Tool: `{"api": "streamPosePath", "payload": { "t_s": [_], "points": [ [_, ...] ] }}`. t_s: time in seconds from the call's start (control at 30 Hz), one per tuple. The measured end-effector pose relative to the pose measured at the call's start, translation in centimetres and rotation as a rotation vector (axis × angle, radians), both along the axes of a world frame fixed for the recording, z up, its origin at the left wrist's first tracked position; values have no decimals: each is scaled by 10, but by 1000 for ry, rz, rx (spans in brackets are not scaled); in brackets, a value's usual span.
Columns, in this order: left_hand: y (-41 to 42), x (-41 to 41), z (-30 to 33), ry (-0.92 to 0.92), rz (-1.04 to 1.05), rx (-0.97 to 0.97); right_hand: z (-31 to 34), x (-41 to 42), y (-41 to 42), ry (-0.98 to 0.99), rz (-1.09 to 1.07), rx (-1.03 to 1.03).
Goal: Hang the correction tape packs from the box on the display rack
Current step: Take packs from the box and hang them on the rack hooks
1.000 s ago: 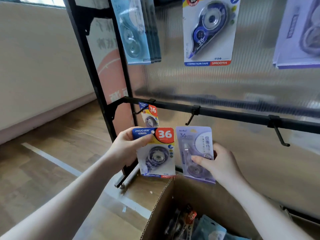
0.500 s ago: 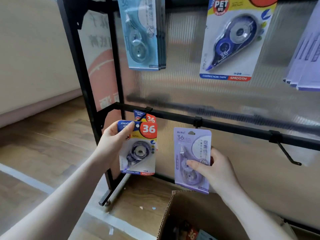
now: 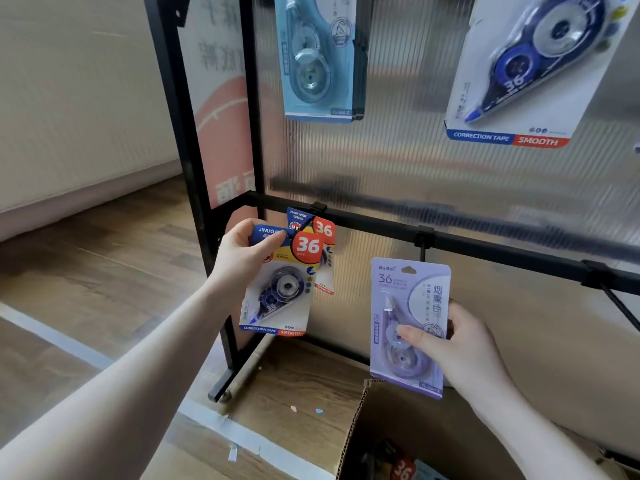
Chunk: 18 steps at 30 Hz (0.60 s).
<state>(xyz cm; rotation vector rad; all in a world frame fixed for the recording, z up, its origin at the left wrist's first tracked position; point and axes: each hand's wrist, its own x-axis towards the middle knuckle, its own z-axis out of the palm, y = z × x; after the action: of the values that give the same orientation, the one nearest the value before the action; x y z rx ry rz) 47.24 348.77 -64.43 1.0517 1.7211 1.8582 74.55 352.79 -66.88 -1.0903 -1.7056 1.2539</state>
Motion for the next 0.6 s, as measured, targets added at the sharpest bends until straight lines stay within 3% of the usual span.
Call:
{"api": "streamPosePath", "payload": {
  "t_s": [0.6],
  "points": [
    [43,-9,4,96,23,-56,-9,6,10,-5,5,23]
  ]
}}
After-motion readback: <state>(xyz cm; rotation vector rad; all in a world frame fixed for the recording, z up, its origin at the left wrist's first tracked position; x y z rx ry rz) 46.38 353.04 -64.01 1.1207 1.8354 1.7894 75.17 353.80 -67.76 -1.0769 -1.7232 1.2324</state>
